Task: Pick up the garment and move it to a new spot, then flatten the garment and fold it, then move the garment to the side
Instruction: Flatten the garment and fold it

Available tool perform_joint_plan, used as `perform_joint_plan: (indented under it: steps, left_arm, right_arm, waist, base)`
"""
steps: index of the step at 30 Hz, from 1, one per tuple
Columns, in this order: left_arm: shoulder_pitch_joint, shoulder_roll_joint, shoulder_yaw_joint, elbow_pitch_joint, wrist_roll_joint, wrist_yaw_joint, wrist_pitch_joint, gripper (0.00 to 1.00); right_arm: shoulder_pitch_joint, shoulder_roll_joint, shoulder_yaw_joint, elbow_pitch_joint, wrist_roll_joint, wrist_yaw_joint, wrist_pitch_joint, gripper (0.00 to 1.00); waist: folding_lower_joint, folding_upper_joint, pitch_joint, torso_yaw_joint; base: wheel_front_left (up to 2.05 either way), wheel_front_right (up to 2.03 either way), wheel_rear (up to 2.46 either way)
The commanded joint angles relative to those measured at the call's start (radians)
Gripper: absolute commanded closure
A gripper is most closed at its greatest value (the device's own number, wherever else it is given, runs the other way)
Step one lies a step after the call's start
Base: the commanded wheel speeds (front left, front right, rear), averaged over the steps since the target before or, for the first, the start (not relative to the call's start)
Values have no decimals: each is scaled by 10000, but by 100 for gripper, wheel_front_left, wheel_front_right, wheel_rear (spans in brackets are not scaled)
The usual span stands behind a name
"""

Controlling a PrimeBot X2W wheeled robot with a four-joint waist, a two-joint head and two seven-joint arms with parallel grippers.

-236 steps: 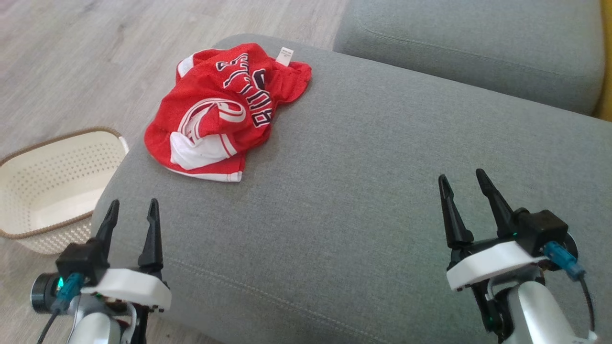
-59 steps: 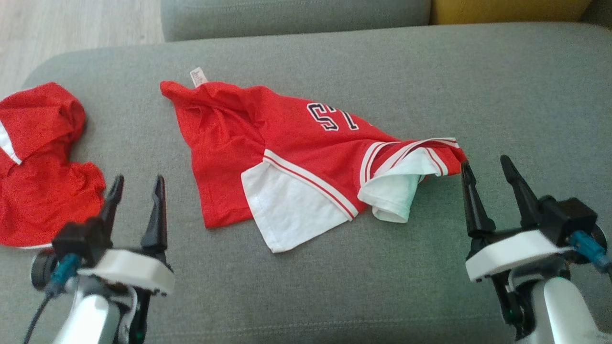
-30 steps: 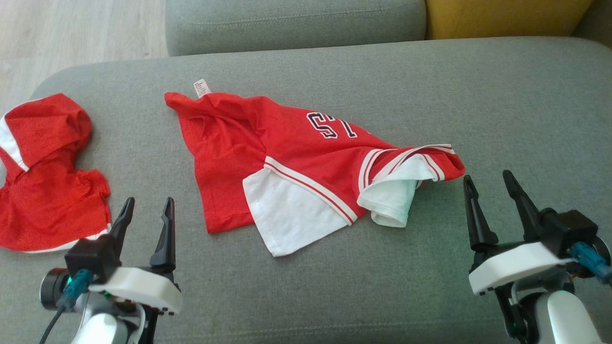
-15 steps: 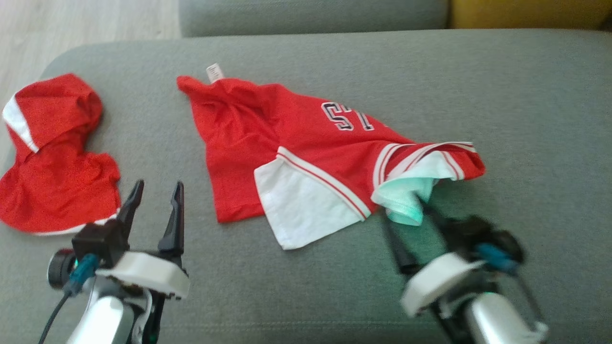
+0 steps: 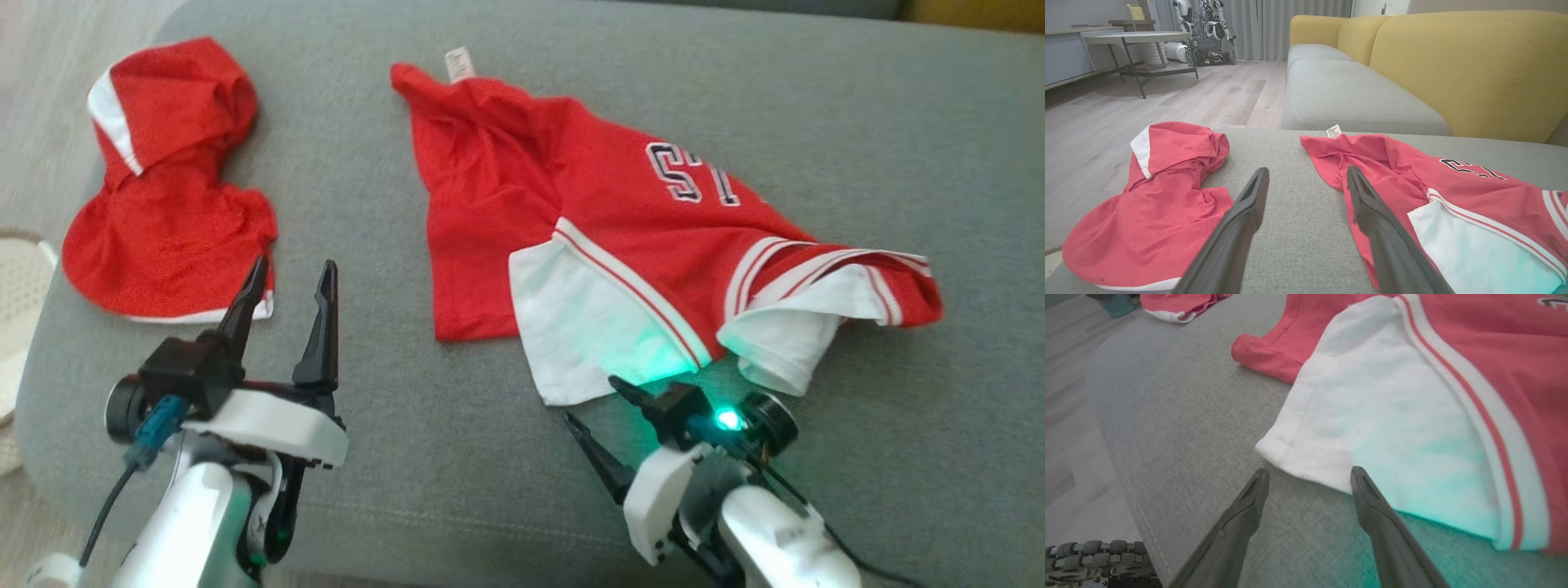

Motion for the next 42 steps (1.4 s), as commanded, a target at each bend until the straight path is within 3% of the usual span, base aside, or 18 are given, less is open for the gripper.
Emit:
perform_joint_plan:
  steps: [1,6,7,8,13,18,29,37,42]
  left_arm:
    - [-565,106,427,-242,111,-32,-136,0]
    - [-681,7,473,-107,160,-102,-183,0]
    - [-701,-12,479,-84,170,-119,-188,0]
    - [-718,-27,491,-60,180,-133,-193,0]
    - [-722,-63,616,32,231,-140,-206,0]
    - [-668,-32,756,-79,300,-150,-211,0]
    - [-1000,-265,810,-306,473,-303,-213,0]
    - [-1592,-542,797,-359,611,-592,-213,0]
    - [-2035,-781,730,-319,789,-825,-213,0]
  right_arm:
    - [-553,35,307,18,-118,-7,-145,0]
    - [-1166,116,599,1199,-300,-7,-24,4]
    - [-1246,138,642,1385,-258,-7,10,60]
    - [-1323,157,666,1534,-221,-7,9,100]
    - [-1624,236,619,1598,50,-7,-510,100]
    - [-1971,268,0,761,175,-7,-1066,100]
    - [-3157,-501,-3626,-1383,-720,-7,-426,100]
    - [-4667,-1262,-5298,-553,-740,-7,-144,100]
    - [-5794,-1831,-5902,923,-574,-7,-635,100]
  waist:
    - [0,0,213,193]
    - [0,0,372,301]
    - [0,0,386,318]
    - [0,0,393,325]
    - [0,0,349,212]
    - [0,0,314,-79]
    - [0,0,742,-295]
    - [0,0,1489,-43]
    - [0,0,2099,203]
  base:
    - [0,0,0]
    - [0,0,0]
    - [0,0,0]
    - [0,0,0]
    - [0,0,0]
    - [0,0,0]
    - [0,0,0]
    - [0,0,0]
    - [0,0,0]
